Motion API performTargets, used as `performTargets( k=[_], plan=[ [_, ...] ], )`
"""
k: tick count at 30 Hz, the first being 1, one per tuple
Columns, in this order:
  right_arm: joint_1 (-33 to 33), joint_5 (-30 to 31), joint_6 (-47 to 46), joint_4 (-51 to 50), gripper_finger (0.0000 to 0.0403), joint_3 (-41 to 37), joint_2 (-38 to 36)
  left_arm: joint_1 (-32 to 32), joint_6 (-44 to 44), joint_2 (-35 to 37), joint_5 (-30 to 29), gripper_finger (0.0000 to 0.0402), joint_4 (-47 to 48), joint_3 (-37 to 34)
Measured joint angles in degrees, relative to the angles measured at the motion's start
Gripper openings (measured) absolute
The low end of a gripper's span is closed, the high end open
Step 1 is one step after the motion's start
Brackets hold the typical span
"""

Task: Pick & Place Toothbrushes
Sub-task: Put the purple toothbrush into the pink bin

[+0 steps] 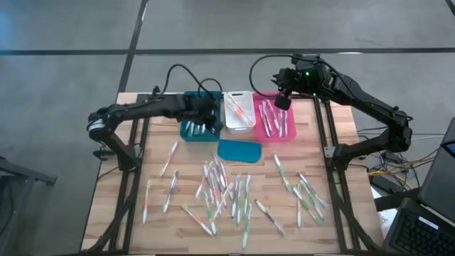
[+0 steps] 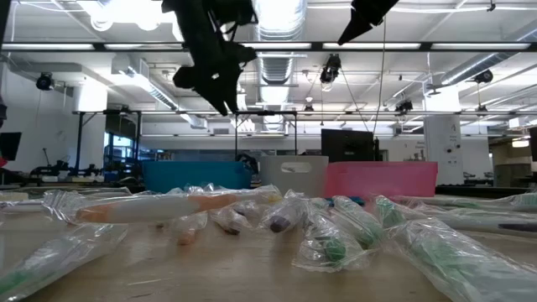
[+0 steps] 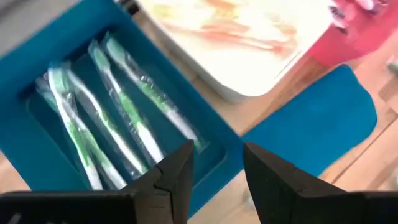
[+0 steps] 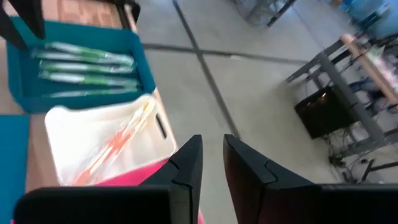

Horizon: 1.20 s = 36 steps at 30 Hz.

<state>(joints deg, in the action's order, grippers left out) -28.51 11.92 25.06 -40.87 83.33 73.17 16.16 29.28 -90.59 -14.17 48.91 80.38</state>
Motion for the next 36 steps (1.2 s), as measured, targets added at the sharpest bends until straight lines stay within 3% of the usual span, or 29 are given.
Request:
performTargets(
  k=[11, 26, 36],
  plan=[
    [0.1, -1.8, -5.9, -11.2, 0.0038, 0.0, 0.0, -15.3, -0.4, 0.0, -15.8, 0.0142, -7.8, -0.5],
    [5.3, -44.4, -3.4, -7.5, 0.0043, -0.2, 0.0, -29.3, 2.7, 1.9, -28.2, 0.0142, -18.0, -8.6],
    [14.7, -46.7, 16.3, -7.0, 0.0034, -0.4, 2.1, -35.4, 10.1, 6.5, -34.4, 0.0142, -19.7, -16.5]
  ],
)
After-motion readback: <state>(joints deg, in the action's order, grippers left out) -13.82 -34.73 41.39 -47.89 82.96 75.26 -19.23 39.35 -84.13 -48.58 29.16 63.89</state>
